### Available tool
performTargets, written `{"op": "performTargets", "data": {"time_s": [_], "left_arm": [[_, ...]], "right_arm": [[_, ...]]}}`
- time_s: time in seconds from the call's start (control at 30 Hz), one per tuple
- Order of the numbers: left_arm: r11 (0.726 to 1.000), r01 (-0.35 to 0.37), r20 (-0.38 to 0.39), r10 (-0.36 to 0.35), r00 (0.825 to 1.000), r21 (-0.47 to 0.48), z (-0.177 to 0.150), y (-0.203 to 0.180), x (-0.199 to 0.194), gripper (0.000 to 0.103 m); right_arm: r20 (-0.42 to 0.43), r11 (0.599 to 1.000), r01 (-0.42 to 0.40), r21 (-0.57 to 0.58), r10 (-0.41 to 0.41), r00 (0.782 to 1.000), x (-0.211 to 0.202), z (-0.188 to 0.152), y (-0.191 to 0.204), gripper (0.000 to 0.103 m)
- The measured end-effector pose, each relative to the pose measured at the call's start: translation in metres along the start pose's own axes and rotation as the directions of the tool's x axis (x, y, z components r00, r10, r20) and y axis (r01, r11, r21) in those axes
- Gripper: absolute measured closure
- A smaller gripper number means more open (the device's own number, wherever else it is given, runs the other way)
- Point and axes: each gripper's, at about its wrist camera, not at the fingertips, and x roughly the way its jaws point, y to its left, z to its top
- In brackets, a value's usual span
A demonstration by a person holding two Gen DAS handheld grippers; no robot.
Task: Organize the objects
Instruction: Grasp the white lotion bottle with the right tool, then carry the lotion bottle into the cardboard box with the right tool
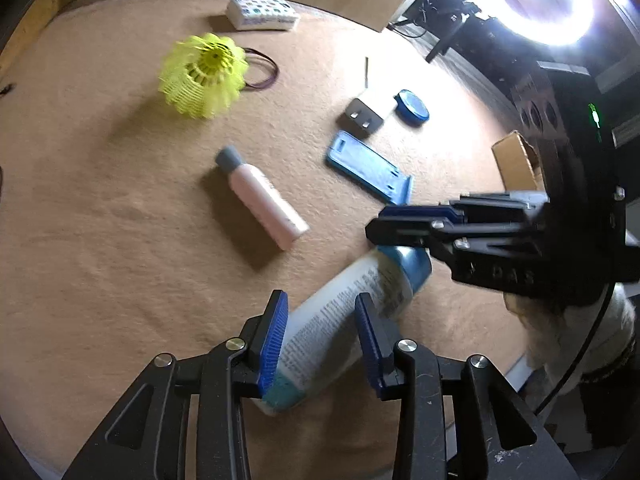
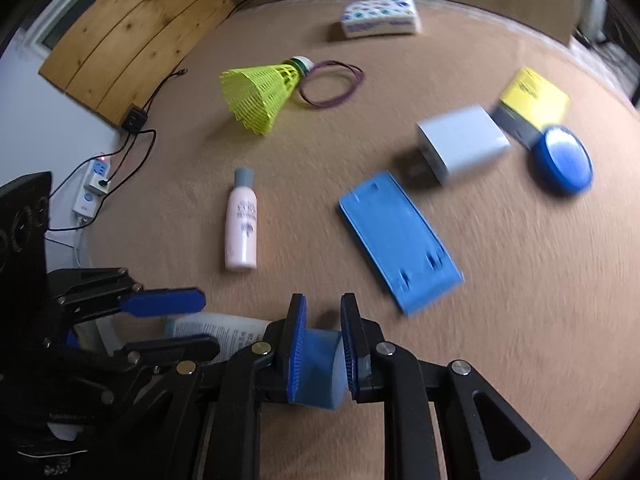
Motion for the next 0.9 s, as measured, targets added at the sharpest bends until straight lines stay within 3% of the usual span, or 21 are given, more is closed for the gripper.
{"op": "performTargets", "data": {"time_s": [0.17, 0.33, 0.4, 0.6, 0.9], "left_arm": [[0.999, 0.034, -0.014, -0.033, 0.999, 0.019, -0.004, -0.010, 0.007, 0.065], [0.997, 0.070, -0.036, -0.070, 0.997, -0.014, -0.012, -0.011, 0.009, 0.065], [0.998, 0.068, -0.048, -0.069, 0.997, -0.012, -0.018, -0.015, 0.009, 0.065], [0.994, 0.105, -0.108, -0.102, 0.989, 0.023, -0.040, -0.038, 0.020, 0.065], [0.991, 0.091, -0.103, -0.081, 0.991, 0.095, -0.042, -0.060, 0.028, 0.064]], "right_arm": [[0.070, 0.990, 0.006, 0.138, -0.015, 0.997, -0.024, -0.026, -0.030, 0.086], [0.121, 0.963, -0.054, 0.265, 0.022, 0.992, -0.042, -0.058, -0.048, 0.080], [0.135, 0.957, -0.059, 0.283, 0.022, 0.991, -0.048, -0.072, -0.048, 0.072], [0.156, 0.945, -0.122, 0.302, 0.077, 0.985, -0.046, -0.093, -0.032, 0.071], [0.137, 0.926, -0.203, 0.318, 0.166, 0.976, -0.025, -0.093, -0.024, 0.071]]}}
